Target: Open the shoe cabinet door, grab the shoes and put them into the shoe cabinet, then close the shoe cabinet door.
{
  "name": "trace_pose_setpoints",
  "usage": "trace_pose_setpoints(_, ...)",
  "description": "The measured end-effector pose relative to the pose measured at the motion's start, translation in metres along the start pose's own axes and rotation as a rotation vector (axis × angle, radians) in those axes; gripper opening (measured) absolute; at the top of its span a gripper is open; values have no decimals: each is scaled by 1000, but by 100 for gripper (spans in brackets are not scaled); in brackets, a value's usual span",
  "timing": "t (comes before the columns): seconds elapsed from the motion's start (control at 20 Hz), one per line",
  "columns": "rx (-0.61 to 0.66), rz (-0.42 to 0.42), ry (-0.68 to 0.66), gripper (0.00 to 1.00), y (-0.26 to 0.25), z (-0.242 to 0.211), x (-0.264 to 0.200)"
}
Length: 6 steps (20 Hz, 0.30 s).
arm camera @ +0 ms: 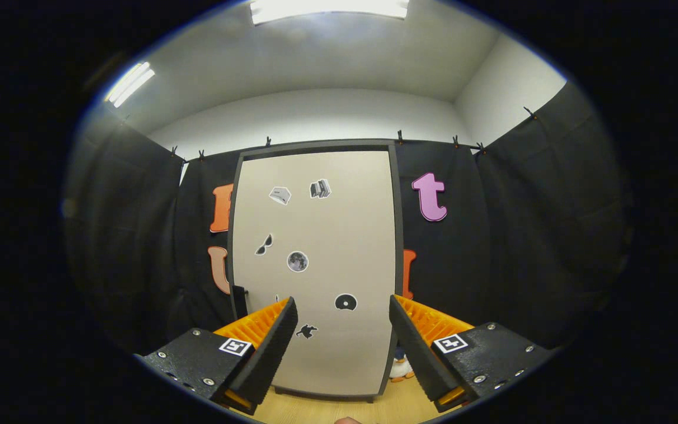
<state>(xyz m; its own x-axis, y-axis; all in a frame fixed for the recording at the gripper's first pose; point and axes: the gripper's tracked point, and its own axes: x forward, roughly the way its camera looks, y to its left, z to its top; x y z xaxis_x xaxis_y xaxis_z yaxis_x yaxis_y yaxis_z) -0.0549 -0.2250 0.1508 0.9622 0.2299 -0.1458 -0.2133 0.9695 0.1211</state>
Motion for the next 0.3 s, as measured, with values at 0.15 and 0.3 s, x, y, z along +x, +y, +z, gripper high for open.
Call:
trace_pose_setpoints(0.15,5,2,-9,97,-1,2,-2)
trace_pose_setpoints(0.3,-3,-6,-16,96,-4,4,-2)
